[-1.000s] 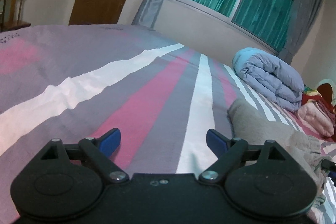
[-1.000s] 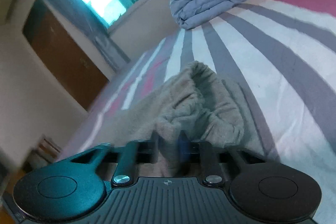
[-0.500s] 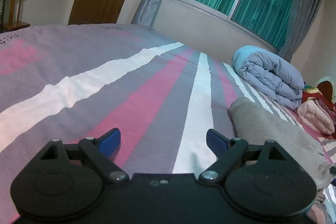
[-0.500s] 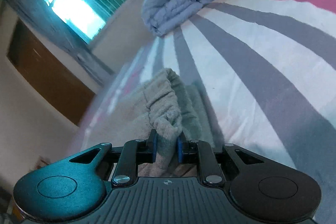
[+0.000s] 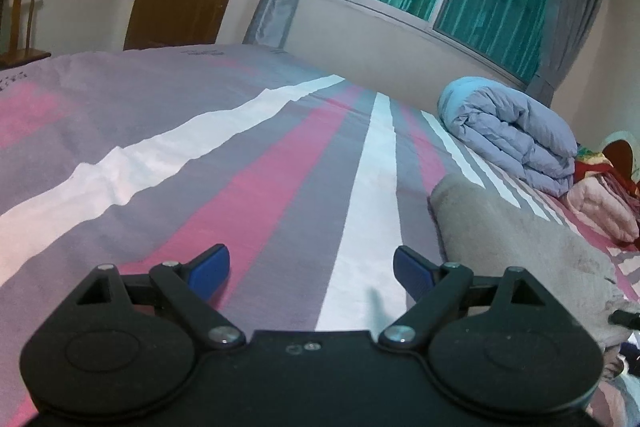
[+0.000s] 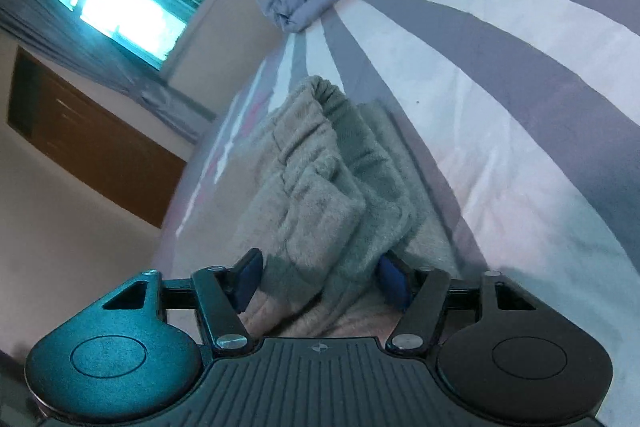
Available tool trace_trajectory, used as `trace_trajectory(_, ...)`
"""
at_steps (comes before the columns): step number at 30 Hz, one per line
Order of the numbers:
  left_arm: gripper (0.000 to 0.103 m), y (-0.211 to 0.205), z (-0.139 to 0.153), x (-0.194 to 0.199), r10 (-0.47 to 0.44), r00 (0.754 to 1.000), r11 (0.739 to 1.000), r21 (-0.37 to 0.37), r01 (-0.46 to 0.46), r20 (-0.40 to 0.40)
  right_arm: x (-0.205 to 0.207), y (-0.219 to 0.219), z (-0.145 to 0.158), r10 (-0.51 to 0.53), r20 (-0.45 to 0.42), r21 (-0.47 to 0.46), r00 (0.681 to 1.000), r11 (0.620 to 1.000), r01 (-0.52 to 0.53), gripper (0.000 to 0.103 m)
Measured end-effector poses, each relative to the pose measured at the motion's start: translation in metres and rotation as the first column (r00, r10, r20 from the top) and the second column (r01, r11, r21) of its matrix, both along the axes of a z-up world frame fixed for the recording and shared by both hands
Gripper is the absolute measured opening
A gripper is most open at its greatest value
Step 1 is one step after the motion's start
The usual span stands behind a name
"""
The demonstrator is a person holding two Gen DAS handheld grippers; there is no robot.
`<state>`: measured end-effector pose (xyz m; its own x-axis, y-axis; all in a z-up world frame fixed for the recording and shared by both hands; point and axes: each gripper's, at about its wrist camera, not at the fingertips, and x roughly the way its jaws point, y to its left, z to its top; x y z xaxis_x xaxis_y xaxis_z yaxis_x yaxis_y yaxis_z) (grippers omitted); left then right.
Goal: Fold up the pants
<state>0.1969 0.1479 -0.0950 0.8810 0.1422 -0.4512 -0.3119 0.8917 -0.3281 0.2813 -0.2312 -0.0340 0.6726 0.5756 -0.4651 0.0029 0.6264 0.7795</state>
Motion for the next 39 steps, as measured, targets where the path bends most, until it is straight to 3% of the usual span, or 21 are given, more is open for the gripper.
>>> trace_trajectory(2, 0.082, 0.002, 0.000, 0.000, 0.005, 1.000, 1.000, -0.007, -0.005, 0.001, -0.003, 0.000, 0.013, 0.000, 0.059, -0.011, 0.998, 1.000, 0.000, 0.038)
trace_trajectory(5, 0.082, 0.001, 0.000, 0.001, -0.001, 1.000, 1.000, -0.002, 0.001, 0.000, -0.020, -0.011, 0.032, -0.057, 0.161, 0.047, 0.985, 0.998, 0.050, 0.038)
trace_trajectory(7, 0.082, 0.000, 0.000, 0.002, -0.006, 1.000, 1.000, 0.000, 0.006, -0.003, -0.024, -0.015, 0.024, -0.090, 0.135, 0.048, 0.987, 0.995, 0.085, 0.038)
trace_trajectory(10, 0.082, -0.004, 0.001, 0.003, -0.019, 1.000, 1.000, 0.008, 0.019, -0.007, -0.005, -0.011, -0.016, 0.001, -0.034, 0.006, 0.999, 1.000, -0.001, 0.040)
trace_trajectory(14, 0.083, -0.010, 0.002, 0.004, -0.035, 0.999, 0.998, 0.042, 0.036, -0.010, -0.012, -0.019, -0.004, 0.004, 0.047, 0.024, 0.999, 1.000, -0.006, 0.041)
trace_trajectory(17, 0.083, -0.012, 0.003, 0.003, -0.032, 0.999, 0.999, 0.042, 0.033, -0.012, -0.005, -0.017, -0.014, 0.024, -0.001, 0.006, 1.000, 1.000, -0.024, 0.041)
trace_trajectory(21, 0.084, -0.015, 0.006, 0.001, -0.042, 0.999, 0.997, 0.068, 0.043, -0.010, -0.028, -0.011, 0.018, 0.005, 0.129, -0.123, 0.992, 0.992, 0.011, 0.045)
trace_trajectory(24, 0.084, -0.018, 0.008, 0.002, -0.053, 0.999, 0.996, 0.074, 0.054, -0.008, -0.057, 0.006, 0.040, 0.017, 0.254, -0.270, 0.967, 0.961, 0.054, 0.045)
trace_trajectory(34, 0.085, -0.043, 0.015, 0.004, -0.119, 0.993, 0.988, 0.097, 0.116, 0.022, -0.055, 0.046, 0.056, 0.127, 0.395, -0.398, 0.910, 0.916, 0.045, 0.046)
trace_trajectory(39, 0.086, -0.076, 0.019, 0.008, -0.232, 0.972, 0.960, 0.168, 0.223, 0.036, -0.049, 0.063, 0.050, 0.214, 0.431, -0.478, 0.877, 0.878, 0.021, 0.046)
